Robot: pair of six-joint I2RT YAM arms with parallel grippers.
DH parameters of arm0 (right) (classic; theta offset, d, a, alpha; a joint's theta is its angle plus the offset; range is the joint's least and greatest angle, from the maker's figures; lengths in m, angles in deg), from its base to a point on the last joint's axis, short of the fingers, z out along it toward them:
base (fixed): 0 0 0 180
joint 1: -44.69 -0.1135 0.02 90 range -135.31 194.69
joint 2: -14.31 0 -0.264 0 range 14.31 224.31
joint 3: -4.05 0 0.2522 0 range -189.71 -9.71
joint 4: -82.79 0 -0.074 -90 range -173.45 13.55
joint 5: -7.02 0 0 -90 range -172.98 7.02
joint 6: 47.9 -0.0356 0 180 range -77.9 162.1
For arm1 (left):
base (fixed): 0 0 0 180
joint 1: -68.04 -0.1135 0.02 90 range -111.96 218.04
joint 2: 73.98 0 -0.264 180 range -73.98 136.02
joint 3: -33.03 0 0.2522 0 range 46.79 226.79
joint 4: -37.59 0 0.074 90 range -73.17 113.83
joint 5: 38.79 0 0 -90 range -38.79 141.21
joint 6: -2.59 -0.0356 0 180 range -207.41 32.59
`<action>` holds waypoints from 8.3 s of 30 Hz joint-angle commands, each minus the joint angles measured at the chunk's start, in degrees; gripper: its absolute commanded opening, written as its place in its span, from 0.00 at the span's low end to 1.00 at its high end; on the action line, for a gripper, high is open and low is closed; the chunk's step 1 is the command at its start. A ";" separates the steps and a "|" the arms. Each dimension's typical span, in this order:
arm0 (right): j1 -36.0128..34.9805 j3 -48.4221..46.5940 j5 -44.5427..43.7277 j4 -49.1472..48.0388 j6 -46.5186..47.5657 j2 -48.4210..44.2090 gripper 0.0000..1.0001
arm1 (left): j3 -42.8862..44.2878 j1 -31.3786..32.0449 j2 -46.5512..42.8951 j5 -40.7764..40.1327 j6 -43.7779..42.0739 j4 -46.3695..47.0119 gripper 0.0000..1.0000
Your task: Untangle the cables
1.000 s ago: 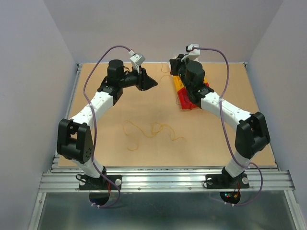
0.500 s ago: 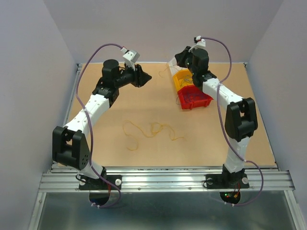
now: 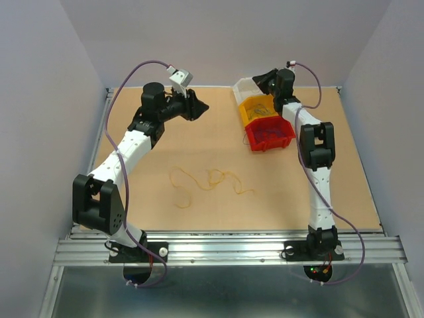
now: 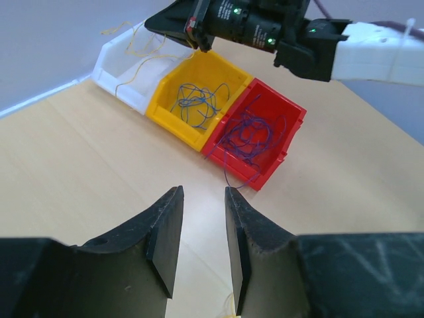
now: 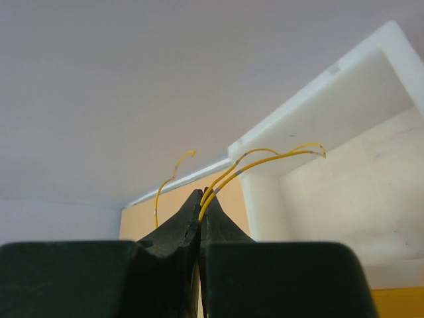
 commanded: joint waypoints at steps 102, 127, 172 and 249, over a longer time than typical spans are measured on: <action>-6.12 3.05 -27.36 26.14 9.26 -10.57 0.46 | 0.98 -0.13 -1.42 0.00 -1.30 0.85 0.43; -5.07 -2.93 -32.63 24.03 -3.75 -5.64 0.01 | 0.98 -0.13 -1.42 0.09 -1.39 0.76 0.43; -0.94 -13.48 -24.81 23.24 -6.66 4.20 0.03 | 1.60 -0.14 -0.36 0.09 -1.57 0.41 0.43; -6.39 52.95 -4.04 18.50 38.43 -59.43 0.62 | -3.24 24.12 5.27 -16.25 -35.23 -32.45 0.00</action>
